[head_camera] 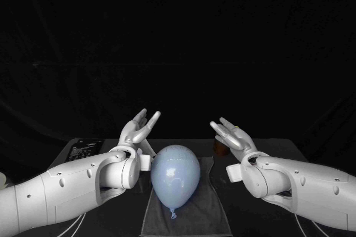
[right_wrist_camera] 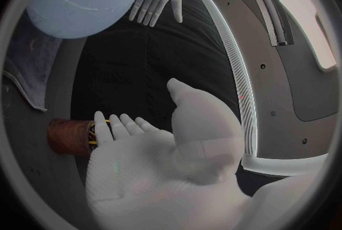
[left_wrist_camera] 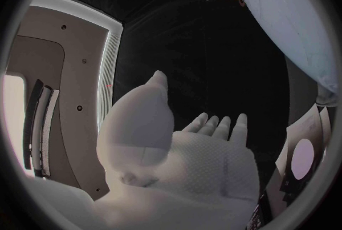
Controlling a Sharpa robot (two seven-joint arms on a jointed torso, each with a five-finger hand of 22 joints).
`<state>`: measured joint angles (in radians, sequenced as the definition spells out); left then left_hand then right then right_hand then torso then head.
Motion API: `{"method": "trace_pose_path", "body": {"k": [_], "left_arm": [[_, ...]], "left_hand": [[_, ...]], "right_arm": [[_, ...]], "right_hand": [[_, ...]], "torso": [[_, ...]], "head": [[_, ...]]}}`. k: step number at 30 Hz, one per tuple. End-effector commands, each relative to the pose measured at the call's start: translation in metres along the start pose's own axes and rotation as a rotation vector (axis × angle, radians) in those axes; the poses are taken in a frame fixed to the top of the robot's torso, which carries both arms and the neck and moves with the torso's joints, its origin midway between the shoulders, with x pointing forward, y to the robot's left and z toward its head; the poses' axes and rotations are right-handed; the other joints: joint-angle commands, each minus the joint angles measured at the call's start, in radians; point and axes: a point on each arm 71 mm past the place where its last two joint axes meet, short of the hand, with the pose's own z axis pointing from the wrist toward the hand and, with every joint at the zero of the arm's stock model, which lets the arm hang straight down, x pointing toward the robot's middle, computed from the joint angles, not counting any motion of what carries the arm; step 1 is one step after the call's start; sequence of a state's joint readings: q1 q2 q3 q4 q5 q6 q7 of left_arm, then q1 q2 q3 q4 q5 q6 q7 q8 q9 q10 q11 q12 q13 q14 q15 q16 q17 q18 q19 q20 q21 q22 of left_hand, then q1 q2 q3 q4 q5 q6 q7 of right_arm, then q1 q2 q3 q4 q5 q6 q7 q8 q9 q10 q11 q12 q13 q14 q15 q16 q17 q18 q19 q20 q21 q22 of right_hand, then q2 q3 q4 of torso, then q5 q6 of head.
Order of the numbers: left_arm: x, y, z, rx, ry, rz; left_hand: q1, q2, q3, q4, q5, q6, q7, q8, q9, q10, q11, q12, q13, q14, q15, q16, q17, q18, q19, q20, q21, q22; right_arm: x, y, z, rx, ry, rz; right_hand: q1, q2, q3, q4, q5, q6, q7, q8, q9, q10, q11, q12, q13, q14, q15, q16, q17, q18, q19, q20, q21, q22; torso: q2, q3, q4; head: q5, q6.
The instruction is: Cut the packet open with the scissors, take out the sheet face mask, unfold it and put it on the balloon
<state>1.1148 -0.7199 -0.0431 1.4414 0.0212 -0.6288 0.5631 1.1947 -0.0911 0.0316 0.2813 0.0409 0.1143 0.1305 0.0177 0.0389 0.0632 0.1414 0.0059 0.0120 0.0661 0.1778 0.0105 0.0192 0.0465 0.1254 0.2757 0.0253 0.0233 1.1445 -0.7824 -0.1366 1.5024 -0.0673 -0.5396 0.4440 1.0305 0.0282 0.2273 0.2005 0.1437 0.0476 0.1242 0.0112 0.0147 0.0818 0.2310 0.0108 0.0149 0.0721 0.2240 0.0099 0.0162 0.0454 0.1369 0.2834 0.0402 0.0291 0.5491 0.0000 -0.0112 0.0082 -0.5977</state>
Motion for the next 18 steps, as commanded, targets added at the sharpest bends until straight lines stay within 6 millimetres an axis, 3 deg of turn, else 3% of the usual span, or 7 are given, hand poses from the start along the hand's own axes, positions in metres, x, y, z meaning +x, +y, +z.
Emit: {"method": "trace_pose_path", "body": {"k": [1, 14, 18], "left_arm": [[0.0045, -0.0041, 0.0005, 0.043, 0.051, -0.038], [-0.0011, -0.0039, 0.0004, 0.041, 0.049, -0.04], [-0.0044, -0.005, -0.0015, 0.041, 0.054, -0.049]], "left_hand": [[0.047, -0.003, 0.001, 0.017, 0.008, 0.01, 0.061, 0.007, 0.002, 0.002, 0.011, 0.007, 0.002, 0.001, 0.012, 0.005, 0.002, 0.015, 0.004, 0.019, 0.005, 0.002], [0.048, 0.004, 0.006, 0.016, 0.008, 0.012, 0.064, 0.007, 0.003, 0.004, 0.013, 0.008, 0.002, 0.002, 0.015, 0.006, 0.002, 0.015, 0.004, 0.019, 0.005, 0.003], [0.062, 0.025, 0.023, 0.015, 0.008, 0.034, 0.081, 0.015, 0.011, 0.031, 0.031, 0.014, 0.007, 0.02, 0.027, 0.011, 0.008, 0.014, 0.006, 0.02, 0.007, 0.003]], "right_arm": [[0.0093, 0.0003, 0.0009, 0.013, 0.178, -0.006], [0.0039, 0.0032, -0.0042, -0.015, 0.192, -0.036], [0.0025, 0.0069, -0.0062, -0.041, 0.182, -0.047]], "right_hand": [[0.033, 0.001, 0.009, 0.005, 0.005, 0.01, 0.151, 0.005, 0.002, 0.004, 0.015, 0.006, 0.001, 0.002, 0.012, 0.007, 0.002, 0.017, 0.003, 0.012, 0.007, 0.002], [0.07, 0.015, 0.0, -0.008, 0.028, 0.044, 0.167, 0.019, 0.013, 0.052, 0.026, 0.012, 0.007, 0.044, 0.023, 0.017, 0.011, 0.018, 0.004, 0.011, 0.012, 0.003], [0.099, 0.021, 0.0, -0.024, 0.045, 0.087, 0.172, 0.036, 0.026, 0.109, 0.036, 0.021, 0.013, 0.101, 0.035, 0.033, 0.023, 0.02, 0.024, 0.012, 0.023, 0.008]], "torso": [[0.0, -0.0001, -0.0003], [-0.002, -0.0019, -0.0032], [0.0, -0.0028, -0.005]], "head": [[0.0, 0.0], [-0.005, -0.003], [-0.006, -0.004]]}}
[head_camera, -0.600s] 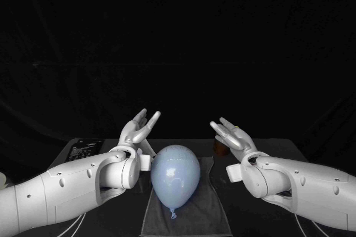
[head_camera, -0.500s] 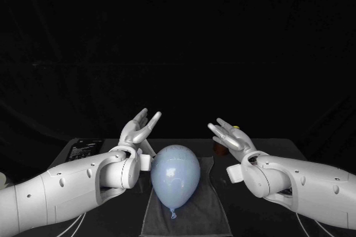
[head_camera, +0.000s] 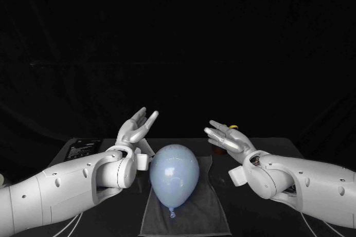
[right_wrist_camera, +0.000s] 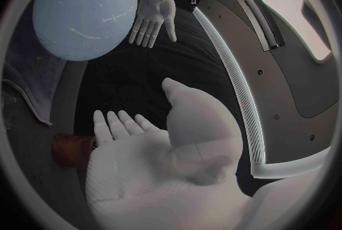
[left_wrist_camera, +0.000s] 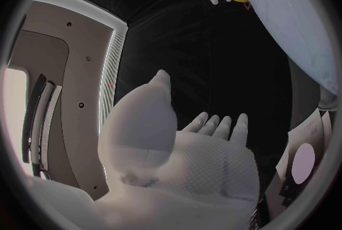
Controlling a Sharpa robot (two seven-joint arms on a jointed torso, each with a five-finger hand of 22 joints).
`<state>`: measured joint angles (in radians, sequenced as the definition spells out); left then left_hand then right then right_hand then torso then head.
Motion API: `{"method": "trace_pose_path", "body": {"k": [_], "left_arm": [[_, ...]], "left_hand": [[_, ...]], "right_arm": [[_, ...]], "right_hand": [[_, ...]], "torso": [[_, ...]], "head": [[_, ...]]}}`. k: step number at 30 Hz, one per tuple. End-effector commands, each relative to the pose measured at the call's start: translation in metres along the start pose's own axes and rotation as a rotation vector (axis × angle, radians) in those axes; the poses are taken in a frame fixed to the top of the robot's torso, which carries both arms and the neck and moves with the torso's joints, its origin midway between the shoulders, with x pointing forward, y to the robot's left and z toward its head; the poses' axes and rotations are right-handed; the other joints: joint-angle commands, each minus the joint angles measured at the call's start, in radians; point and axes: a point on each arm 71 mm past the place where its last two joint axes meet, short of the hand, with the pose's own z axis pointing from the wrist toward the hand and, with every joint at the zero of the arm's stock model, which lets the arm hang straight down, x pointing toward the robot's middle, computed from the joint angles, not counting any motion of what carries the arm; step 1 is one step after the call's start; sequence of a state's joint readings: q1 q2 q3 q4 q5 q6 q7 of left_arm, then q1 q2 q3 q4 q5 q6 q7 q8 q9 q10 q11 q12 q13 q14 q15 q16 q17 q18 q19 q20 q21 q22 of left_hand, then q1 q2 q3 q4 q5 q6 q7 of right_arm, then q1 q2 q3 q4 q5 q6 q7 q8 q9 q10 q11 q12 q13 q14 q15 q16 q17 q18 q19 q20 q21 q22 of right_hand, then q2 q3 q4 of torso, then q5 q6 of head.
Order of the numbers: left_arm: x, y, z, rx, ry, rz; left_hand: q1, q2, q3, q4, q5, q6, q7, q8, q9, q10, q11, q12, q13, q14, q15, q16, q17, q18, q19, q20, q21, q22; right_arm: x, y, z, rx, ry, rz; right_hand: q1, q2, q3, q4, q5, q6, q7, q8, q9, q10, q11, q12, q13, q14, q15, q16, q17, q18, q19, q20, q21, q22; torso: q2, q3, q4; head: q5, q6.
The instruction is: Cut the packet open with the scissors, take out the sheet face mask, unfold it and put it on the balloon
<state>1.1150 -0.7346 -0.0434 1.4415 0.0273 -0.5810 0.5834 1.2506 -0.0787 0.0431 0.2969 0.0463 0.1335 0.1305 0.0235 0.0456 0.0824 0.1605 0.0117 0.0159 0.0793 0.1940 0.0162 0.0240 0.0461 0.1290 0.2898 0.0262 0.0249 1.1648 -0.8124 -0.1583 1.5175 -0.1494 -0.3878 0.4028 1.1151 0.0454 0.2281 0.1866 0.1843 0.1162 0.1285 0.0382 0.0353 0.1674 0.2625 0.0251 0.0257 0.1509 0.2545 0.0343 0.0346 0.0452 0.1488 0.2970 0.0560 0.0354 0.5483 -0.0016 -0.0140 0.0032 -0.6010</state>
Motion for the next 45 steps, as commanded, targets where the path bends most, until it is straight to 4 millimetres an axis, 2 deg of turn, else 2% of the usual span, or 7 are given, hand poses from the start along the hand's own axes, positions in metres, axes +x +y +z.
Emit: {"method": "trace_pose_path", "body": {"k": [1, 6, 9, 15, 19, 40, 45], "left_arm": [[0.0, -0.004, -0.002, 0.025, 0.032, -0.03], [-0.006, -0.007, -0.005, 0.023, 0.049, -0.045], [-0.009, -0.008, -0.007, 0.02, 0.067, -0.055], [-0.013, -0.01, -0.011, 0.007, 0.116, -0.077], [-0.014, -0.012, -0.015, 0.0, 0.153, -0.095], [-0.023, -0.026, -0.026, -0.011, 0.198, -0.085], [-0.02, -0.028, -0.025, -0.01, 0.209, -0.084]], "left_hand": [[0.012, 0.02, 0.016, -0.001, 0.002, 0.026, 0.087, 0.013, 0.007, 0.024, 0.017, 0.01, 0.004, 0.02, 0.018, 0.009, 0.007, 0.014, 0.002, 0.006, 0.007, 0.002], [0.057, 0.042, 0.028, -0.005, 0.002, 0.13, 0.116, 0.052, 0.04, 0.158, 0.051, 0.041, 0.021, 0.203, 0.081, 0.08, 0.057, 0.012, 0.14, 0.006, 0.06, 0.031], [0.1, 0.048, 0.029, -0.008, 0.003, 0.273, 0.14, 0.11, 0.082, 0.36, 0.086, 0.09, 0.042, 0.536, 0.033, 0.22, 0.139, 0.043, 0.462, 0.001, 0.195, 0.098], [0.188, 0.047, 0.023, -0.017, 0.002, 0.553, 0.136, 0.229, 0.161, 0.737, 0.056, 0.165, 0.059, 0.766, -0.017, 0.315, 0.191, 0.13, 0.642, -0.006, 0.285, 0.124], [0.23, 0.049, 0.026, -0.021, 0.005, 0.654, 0.115, 0.274, 0.183, 0.842, 0.032, 0.184, 0.061, 0.838, -0.046, 0.345, 0.214, 0.139, 0.695, -0.015, 0.311, 0.13], [0.33, 0.023, 0.047, -0.009, 0.003, 0.746, 0.074, 0.294, 0.186, 1.023, -0.02, 0.17, 0.059, 0.959, -0.107, 0.516, 0.351, 0.136, 0.793, -0.071, 0.414, 0.172], [0.328, 0.022, 0.048, -0.009, 0.003, 0.751, 0.07, 0.296, 0.188, 1.034, -0.024, 0.164, 0.058, 0.956, -0.113, 0.57, 0.387, 0.136, 0.801, -0.08, 0.448, 0.191]], "right_arm": [[0.001, 0.006, -0.001, -0.052, 0.019, -0.033], [-0.004, 0.011, -0.001, -0.077, 0.006, -0.064], [-0.009, 0.015, -0.002, -0.088, 0.003, -0.09], [-0.02, 0.02, -0.005, -0.101, 0.01, -0.155], [-0.025, 0.024, -0.006, -0.107, 0.03, -0.208], [-0.079, 0.07, -0.015, -0.057, 0.08, -0.715], [-0.093, 0.088, -0.011, -0.042, 0.077, -0.869]], "right_hand": [[0.035, 0.004, 0.004, -0.025, 0.006, 0.068, 0.17, 0.03, 0.02, 0.071, 0.01, 0.016, 0.008, 0.07, 0.014, 0.023, 0.015, 0.026, 0.027, -0.002, 0.015, 0.005], [0.132, -0.006, 0.036, -0.105, -0.045, 0.229, 0.172, 0.096, 0.062, 0.321, 0.007, 0.062, 0.027, 0.308, 0.0, 0.104, 0.061, 0.055, 0.145, -0.005, 0.073, 0.032], [0.164, -0.02, 0.055, -0.147, -0.051, 0.321, 0.169, 0.13, 0.083, 0.475, -0.005, 0.086, 0.034, 0.445, -0.02, 0.148, 0.083, 0.078, 0.33, -0.005, 0.164, 0.072], [0.204, -0.047, 0.138, -0.232, -0.054, 0.587, 0.149, 0.212, 0.13, 0.736, -0.042, 0.108, 0.04, 0.709, -0.073, 0.229, 0.114, 0.132, 0.55, -0.011, 0.269, 0.106], [0.187, -0.071, 0.216, -0.258, -0.062, 0.684, 0.131, 0.219, 0.131, 0.812, -0.065, 0.089, 0.037, 0.801, -0.099, 0.242, 0.117, 0.138, 0.62, -0.03, 0.3, 0.112], [0.157, -0.143, 0.259, -0.345, -0.014, 0.839, 0.038, 0.195, 0.117, 1.138, -0.182, 0.067, 0.085, 1.282, -0.257, 0.551, 0.423, 0.137, 0.87, -0.192, 0.757, 0.381], [0.135, -0.15, 0.263, -0.334, -0.02, 0.867, 0.021, 0.209, 0.138, 1.145, -0.196, 0.081, 0.147, 1.34, -0.271, 0.931, 0.789, 0.116, 0.964, -0.207, 0.924, 0.569]], "torso": [[0.001, -0.0013, -0.0021], [0.001, -0.0005, -0.0019], [0.002, 0.0006, -0.001], [0.003, 0.0011, 0.0004], [0.007, 0.0016, 0.0019], [0.022, 0.0058, 0.0045], [0.023, 0.0068, 0.0033]], "head": [[-0.002, -0.001], [-0.007, -0.002], [-0.011, -0.005], [-0.015, -0.014], [-0.018, -0.02], [-0.056, -0.047], [-0.066, -0.072]]}}
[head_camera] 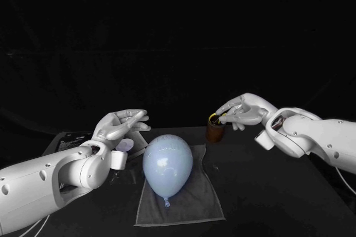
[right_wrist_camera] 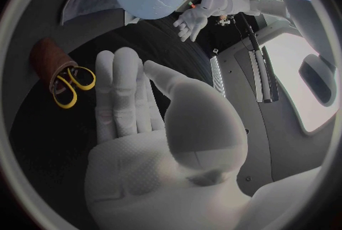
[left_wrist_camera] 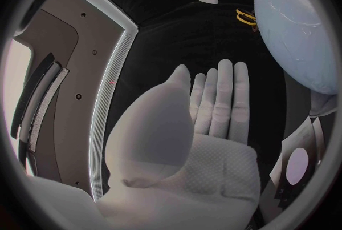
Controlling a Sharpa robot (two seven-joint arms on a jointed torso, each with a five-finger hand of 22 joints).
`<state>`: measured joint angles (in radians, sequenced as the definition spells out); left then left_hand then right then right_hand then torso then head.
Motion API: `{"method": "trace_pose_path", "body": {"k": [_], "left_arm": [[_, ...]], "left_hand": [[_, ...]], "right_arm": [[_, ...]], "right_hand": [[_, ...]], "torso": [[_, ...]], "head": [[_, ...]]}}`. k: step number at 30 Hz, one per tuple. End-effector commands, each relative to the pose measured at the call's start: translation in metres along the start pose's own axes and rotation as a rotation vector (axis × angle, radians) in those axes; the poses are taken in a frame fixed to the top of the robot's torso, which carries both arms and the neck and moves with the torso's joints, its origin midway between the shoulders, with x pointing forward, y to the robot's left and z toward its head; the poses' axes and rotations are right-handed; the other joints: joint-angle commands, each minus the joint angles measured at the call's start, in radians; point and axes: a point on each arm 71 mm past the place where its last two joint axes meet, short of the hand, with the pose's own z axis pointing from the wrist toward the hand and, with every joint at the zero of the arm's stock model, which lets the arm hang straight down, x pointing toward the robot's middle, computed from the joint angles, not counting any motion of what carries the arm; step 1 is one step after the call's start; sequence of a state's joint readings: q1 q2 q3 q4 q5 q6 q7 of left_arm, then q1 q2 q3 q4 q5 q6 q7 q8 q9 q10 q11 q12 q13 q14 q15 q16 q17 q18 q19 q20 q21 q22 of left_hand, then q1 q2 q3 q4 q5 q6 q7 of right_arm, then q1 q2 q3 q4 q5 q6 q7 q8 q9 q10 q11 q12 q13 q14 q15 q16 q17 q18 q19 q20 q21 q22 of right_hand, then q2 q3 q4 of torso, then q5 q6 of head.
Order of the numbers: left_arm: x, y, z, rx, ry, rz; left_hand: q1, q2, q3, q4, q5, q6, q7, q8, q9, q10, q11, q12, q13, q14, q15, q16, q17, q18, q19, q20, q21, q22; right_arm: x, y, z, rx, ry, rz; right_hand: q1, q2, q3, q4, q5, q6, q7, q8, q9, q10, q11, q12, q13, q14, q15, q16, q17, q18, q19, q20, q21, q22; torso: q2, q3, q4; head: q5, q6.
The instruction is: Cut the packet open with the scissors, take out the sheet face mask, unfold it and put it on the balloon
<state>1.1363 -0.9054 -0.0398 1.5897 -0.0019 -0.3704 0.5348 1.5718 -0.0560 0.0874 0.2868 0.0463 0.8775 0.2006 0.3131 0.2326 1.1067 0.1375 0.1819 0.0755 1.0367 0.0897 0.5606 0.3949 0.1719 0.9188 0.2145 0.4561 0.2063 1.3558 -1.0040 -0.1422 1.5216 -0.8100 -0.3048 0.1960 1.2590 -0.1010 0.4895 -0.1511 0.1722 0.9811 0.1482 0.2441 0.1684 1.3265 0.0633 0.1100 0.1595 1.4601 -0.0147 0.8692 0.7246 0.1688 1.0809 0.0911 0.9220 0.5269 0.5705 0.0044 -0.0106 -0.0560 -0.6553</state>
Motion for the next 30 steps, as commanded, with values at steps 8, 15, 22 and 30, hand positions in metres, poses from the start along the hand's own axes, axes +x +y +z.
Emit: {"method": "trace_pose_path", "body": {"k": [8, 15, 22, 30], "left_arm": [[0.007, -0.004, 0.0, 0.005, 0.047, 0.002], [0.007, -0.005, -0.001, 0.008, 0.046, 0.004], [0.007, -0.005, 0.0, 0.009, 0.048, 0.001], [0.009, -0.006, -0.001, 0.012, 0.055, -0.004]], "left_hand": [[0.005, -0.004, 0.008, 0.002, 0.004, 0.008, -0.003, 0.005, 0.001, 0.02, -0.005, -0.023, -0.003, -0.002, -0.019, 0.161, 0.098, 0.007, 0.024, -0.03, 0.122, 0.073], [0.004, -0.005, 0.01, 0.002, 0.003, 0.008, -0.002, 0.004, 0.001, 0.022, -0.005, -0.029, -0.003, -0.017, -0.018, 0.193, 0.116, 0.006, 0.01, -0.034, 0.154, 0.095], [-0.004, -0.006, 0.007, 0.003, 0.003, 0.007, -0.001, 0.003, 0.001, 0.022, -0.004, -0.031, -0.003, -0.025, -0.017, 0.201, 0.12, 0.005, 0.0, -0.033, 0.164, 0.102], [-0.011, -0.007, 0.004, 0.003, 0.003, 0.004, 0.0, 0.002, 0.0, 0.021, -0.002, -0.033, -0.003, -0.03, -0.015, 0.206, 0.123, 0.005, -0.007, -0.032, 0.17, 0.107]], "right_arm": [[-0.03, 0.005, 0.006, 0.043, 0.016, -0.372], [-0.04, 0.011, 0.008, 0.018, -0.064, -0.471], [-0.043, 0.013, 0.018, 0.011, -0.109, -0.575], [-0.029, 0.015, 0.043, 0.004, -0.079, -0.691]], "right_hand": [[-0.032, -0.042, -0.001, 0.025, -0.062, -0.039, 0.036, -0.015, 0.015, -0.171, 0.046, -0.037, 0.013, 0.038, 0.035, 0.334, 0.335, -0.035, 0.108, 0.029, 0.194, 0.271], [-0.015, -0.054, -0.003, 0.03, -0.063, -0.06, 0.044, -0.007, 0.027, -0.243, 0.059, -0.031, 0.007, 0.019, 0.048, 0.36, 0.344, -0.032, 0.091, 0.041, 0.201, 0.276], [-0.002, -0.065, -0.027, 0.045, -0.075, -0.098, 0.052, 0.003, 0.039, -0.34, 0.074, -0.027, -0.015, 0.019, 0.063, 0.399, 0.378, -0.033, 0.087, 0.052, 0.217, 0.301], [0.03, -0.063, -0.084, 0.076, -0.098, -0.138, 0.051, 0.001, 0.046, -0.412, 0.079, -0.008, -0.043, 0.013, 0.07, 0.412, 0.373, -0.023, 0.061, 0.056, 0.19, 0.262]], "torso": [[0.001, 0.0001, 0.0008], [0.001, -0.0001, 0.0013], [0.003, 0.0005, -0.0012], [0.007, 0.0026, 0.0029]], "head": [[-0.01, -0.018], [-0.007, -0.016], [-0.008, -0.015], [-0.013, -0.011]]}}
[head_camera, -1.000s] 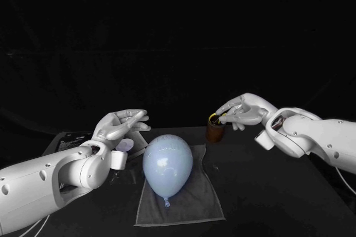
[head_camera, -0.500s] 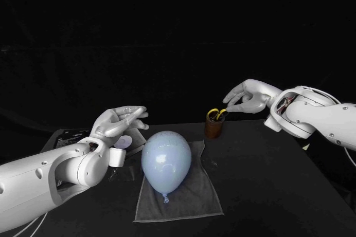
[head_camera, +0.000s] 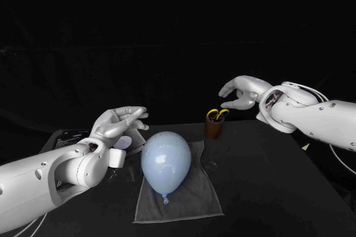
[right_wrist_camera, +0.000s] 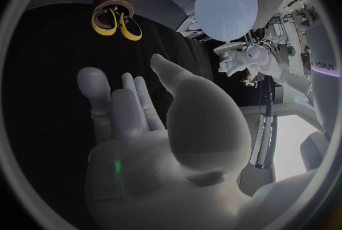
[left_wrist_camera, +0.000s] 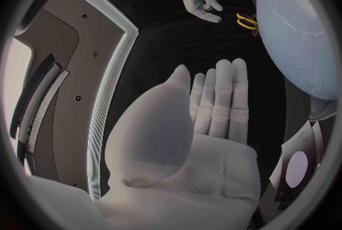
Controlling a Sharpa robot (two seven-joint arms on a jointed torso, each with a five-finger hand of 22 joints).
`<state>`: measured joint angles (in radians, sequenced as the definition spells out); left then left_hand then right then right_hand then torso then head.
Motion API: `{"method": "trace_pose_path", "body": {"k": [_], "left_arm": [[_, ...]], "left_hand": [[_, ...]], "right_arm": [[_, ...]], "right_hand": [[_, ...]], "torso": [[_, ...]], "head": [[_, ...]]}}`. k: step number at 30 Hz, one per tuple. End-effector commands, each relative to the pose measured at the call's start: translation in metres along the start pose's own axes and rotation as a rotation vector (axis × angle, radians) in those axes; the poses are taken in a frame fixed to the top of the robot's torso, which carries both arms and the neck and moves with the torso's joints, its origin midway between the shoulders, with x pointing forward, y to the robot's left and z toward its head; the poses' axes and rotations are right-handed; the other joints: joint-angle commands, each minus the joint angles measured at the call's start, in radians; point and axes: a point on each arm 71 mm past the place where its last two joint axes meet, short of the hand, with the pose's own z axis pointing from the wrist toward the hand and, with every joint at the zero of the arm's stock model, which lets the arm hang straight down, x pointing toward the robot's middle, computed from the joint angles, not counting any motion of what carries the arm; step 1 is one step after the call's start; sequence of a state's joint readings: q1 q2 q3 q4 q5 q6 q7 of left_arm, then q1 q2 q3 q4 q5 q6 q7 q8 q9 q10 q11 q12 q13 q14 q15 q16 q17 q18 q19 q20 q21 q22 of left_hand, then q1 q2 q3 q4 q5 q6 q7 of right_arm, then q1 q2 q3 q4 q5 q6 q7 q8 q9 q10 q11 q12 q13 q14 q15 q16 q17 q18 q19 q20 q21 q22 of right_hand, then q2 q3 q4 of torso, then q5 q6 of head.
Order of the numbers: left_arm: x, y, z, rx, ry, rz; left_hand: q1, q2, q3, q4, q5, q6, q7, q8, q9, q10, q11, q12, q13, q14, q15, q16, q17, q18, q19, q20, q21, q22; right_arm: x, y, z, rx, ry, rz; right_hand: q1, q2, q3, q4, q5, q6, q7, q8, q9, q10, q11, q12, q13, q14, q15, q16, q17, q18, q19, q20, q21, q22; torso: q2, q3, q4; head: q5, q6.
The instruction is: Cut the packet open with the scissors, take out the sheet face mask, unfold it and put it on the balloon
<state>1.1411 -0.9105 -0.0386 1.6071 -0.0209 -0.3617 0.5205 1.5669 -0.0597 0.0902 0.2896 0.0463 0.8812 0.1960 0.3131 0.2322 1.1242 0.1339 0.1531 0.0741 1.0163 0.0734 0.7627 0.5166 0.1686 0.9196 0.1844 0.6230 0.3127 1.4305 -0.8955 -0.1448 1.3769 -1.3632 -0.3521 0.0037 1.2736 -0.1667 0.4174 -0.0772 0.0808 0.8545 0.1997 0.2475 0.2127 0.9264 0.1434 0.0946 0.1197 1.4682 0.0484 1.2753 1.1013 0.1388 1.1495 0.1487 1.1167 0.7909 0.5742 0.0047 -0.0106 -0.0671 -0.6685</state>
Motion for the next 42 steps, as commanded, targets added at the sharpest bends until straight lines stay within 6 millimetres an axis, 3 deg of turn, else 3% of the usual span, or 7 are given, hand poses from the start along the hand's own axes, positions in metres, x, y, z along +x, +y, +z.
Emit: {"method": "trace_pose_path", "body": {"k": [1, 15, 28, 33, 42], "left_arm": [[0.004, -0.003, 0.0, 0.014, 0.027, -0.01], [0.003, -0.007, 0.001, 0.019, 0.024, -0.009], [0.002, -0.007, 0.002, 0.018, 0.018, -0.008], [0.002, -0.007, 0.002, 0.015, 0.016, -0.007], [0.001, -0.007, 0.003, 0.011, 0.01, -0.004]], "left_hand": [[-0.008, -0.003, 0.001, 0.001, 0.003, 0.0, 0.005, 0.002, 0.001, 0.003, 0.001, -0.004, -0.001, -0.01, 0.001, 0.005, 0.001, 0.008, -0.009, -0.002, 0.005, 0.002], [-0.014, -0.003, -0.002, 0.001, 0.003, -0.001, 0.006, 0.001, 0.001, 0.002, 0.002, -0.005, -0.001, -0.014, 0.002, 0.01, 0.003, 0.008, -0.015, -0.001, 0.01, 0.006], [-0.019, -0.003, -0.004, 0.001, 0.003, -0.003, 0.008, 0.0, 0.0, 0.001, 0.004, -0.007, -0.001, -0.017, 0.003, 0.013, 0.004, 0.008, -0.019, -0.001, 0.013, 0.008], [-0.02, -0.001, -0.004, 0.0, 0.003, -0.004, 0.008, 0.0, 0.0, 0.0, 0.004, -0.007, -0.001, -0.02, 0.004, 0.013, 0.004, 0.008, -0.022, 0.0, 0.014, 0.009], [-0.022, 0.002, -0.004, 0.0, 0.003, -0.006, 0.011, -0.001, 0.0, -0.002, 0.006, -0.009, 0.0, -0.024, 0.006, 0.014, 0.004, 0.008, -0.026, 0.001, 0.017, 0.011]], "right_arm": [[0.002, 0.001, 0.006, 0.003, -0.006, -0.116], [0.024, 0.006, 0.024, 0.002, 0.081, -0.159], [0.035, 0.005, 0.026, 0.017, 0.11, -0.143], [0.038, 0.007, 0.027, 0.017, 0.099, -0.132], [0.041, 0.006, 0.028, 0.024, 0.091, -0.122]], "right_hand": [[0.016, 0.003, -0.014, 0.003, -0.006, -0.012, -0.001, -0.002, 0.002, -0.013, -0.001, 0.008, -0.004, 0.005, 0.007, 0.006, -0.003, 0.007, -0.008, -0.001, -0.004, -0.002], [0.044, 0.016, -0.041, 0.021, -0.007, -0.015, -0.003, -0.002, 0.007, -0.016, -0.003, 0.04, -0.015, 0.01, 0.006, 0.024, 0.011, 0.008, -0.003, -0.003, -0.01, -0.006], [0.054, 0.025, -0.039, 0.031, -0.003, 0.001, -0.003, 0.005, 0.013, 0.007, -0.006, 0.07, -0.02, 0.012, 0.003, 0.036, 0.021, 0.005, 0.011, -0.005, 0.0, 0.012], [0.058, 0.043, -0.014, 0.046, -0.022, 0.02, -0.008, 0.009, 0.016, 0.037, -0.012, 0.094, -0.031, 0.017, -0.002, 0.052, 0.034, 0.0, 0.03, -0.008, 0.018, 0.042], [0.056, 0.051, 0.047, 0.068, -0.023, 0.059, -0.017, 0.01, 0.018, 0.083, -0.021, 0.101, -0.053, 0.024, -0.009, 0.077, 0.06, -0.008, 0.058, -0.013, 0.049, 0.096]], "torso": [[0.004, 0.0028, 0.0029], [0.023, 0.0076, 0.0013], [0.024, 0.0078, 0.0005], [0.025, 0.0073, 0.0016], [0.025, 0.0067, 0.0015]], "head": [[-0.002, 0.003], [-0.002, 0.014], [-0.001, 0.017], [0.001, 0.018], [0.0, 0.017]]}}
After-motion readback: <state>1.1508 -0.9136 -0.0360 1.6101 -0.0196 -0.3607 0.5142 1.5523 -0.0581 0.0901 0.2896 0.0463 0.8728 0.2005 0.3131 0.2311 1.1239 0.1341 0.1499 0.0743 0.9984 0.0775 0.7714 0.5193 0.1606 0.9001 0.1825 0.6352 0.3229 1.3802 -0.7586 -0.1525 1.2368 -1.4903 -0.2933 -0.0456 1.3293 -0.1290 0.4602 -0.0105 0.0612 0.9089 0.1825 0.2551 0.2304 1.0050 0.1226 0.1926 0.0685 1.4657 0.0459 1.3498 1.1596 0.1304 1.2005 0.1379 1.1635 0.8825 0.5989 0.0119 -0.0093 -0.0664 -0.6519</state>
